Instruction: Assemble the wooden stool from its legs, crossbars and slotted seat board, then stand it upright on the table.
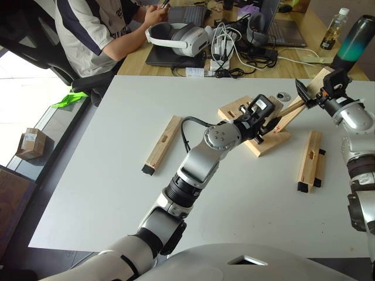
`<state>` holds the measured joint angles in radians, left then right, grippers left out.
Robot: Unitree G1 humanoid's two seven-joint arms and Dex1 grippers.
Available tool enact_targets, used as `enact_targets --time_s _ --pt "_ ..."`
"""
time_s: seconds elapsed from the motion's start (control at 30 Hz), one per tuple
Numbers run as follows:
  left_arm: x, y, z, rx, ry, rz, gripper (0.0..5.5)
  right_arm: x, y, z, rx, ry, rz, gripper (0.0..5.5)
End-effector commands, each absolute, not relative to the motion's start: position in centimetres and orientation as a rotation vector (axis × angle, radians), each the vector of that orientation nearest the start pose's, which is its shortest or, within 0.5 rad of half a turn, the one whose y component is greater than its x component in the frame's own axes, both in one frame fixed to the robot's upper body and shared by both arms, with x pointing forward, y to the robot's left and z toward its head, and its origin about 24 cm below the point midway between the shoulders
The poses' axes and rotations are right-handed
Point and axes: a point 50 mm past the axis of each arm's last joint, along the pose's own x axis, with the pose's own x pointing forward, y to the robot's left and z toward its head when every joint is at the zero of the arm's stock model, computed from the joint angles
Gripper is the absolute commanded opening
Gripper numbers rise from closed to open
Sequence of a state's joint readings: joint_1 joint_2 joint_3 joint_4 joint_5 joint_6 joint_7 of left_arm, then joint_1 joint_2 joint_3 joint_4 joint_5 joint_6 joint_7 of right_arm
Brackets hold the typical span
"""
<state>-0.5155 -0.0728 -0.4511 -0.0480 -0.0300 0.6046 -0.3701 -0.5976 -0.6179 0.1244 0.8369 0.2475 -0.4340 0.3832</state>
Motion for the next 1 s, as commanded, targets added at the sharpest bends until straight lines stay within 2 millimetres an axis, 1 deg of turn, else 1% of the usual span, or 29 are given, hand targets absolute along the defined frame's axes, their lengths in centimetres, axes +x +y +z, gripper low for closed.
enact_targets --time_s 0.03,0.1,0.17,0.2,0.27,0.3,0.33,0.4,0.47,0.57,0.63,0.7,0.77,0.8,0.83,0.87,0.93,1.0 --pt "26.7 -0.9 8.3 0.155 0.312 -0.961 2.03 25.6 -29.2 -3.0 -0.440 0.405 0.192 4.13" --pt "26.7 -1.0 8.3 0.157 0.312 -0.967 2.03 26.0 -29.4 -2.2 -0.406 0.337 0.175 4.13" --pt "26.7 -1.0 8.2 0.157 0.314 -0.969 2.03 26.8 -30.1 -0.8 -0.391 0.254 0.123 4.13" --pt "26.7 -1.0 8.1 0.157 0.315 -0.969 2.03 27.2 -30.4 0.1 -0.417 0.210 0.100 4.13" --pt "26.7 -1.0 8.0 0.157 0.314 -0.970 2.03 27.9 -30.8 1.4 -0.535 0.150 0.058 4.13" --pt "26.7 -1.1 8.0 0.157 0.312 -0.972 2.03 28.1 -30.9 2.0 -0.567 0.110 0.039 4.13" --pt "26.7 -1.2 8.1 0.155 0.311 -0.973 2.03 28.5 -30.7 2.5 -0.526 0.080 0.021 4.13" --pt "26.8 -1.2 8.1 0.149 0.310 -0.970 2.03 29.6 -29.6 3.5 -0.443 0.013 0.032 4.13" --pt "26.8 -1.2 8.0 0.145 0.311 -0.967 2.03 30.4 -28.6 4.5 -0.440 -0.047 0.059 4.13" --pt "26.8 -1.1 8.1 0.141 0.313 -0.965 2.03 31.1 -28.3 6.5 -0.542 -0.145 0.037 4.13" --pt "26.8 -1.1 8.1 0.139 0.314 -0.965 2.03 31.3 -28.6 7.8 -0.642 -0.208 -0.028 4.13" --pt "26.9 -1.0 8.1 0.139 0.314 -0.965 2.03 31.5 -28.6 8.6 -0.754 -0.256 -0.069 4.13" --pt "26.9 -1.0 8.1 0.140 0.314 -0.965 2.03 31.6 -28.1 9.2 -0.876 -0.305 -0.074 4.13" --pt "26.9 -0.9 8.1 0.140 0.313 -0.965 2.03 31.6 -27.8 9.2 -0.920 -0.320 -0.062 4.13" --pt "26.9 -0.9 8.1 0.141 0.313 -0.966 2.03 31.6 -27.7 8.7 -0.918 -0.296 -0.057 4.13" --pt "26.9 -0.9 8.1 0.142 0.313 -0.967 2.03 31.7 -27.9 7.5 -0.848 -0.205 -0.055 4.13" --pt "26.9 -1.0 8.1 0.143 0.312 -0.969 2.03 31.5 -28.3 4.6 -0.603 0.018 -0.043 4.13" --pt "26.9 -0.9 8.1 0.144 0.311 -0.970 2.03 31.0 -28.1 1.7 -0.368 0.229 0.020 4.13"
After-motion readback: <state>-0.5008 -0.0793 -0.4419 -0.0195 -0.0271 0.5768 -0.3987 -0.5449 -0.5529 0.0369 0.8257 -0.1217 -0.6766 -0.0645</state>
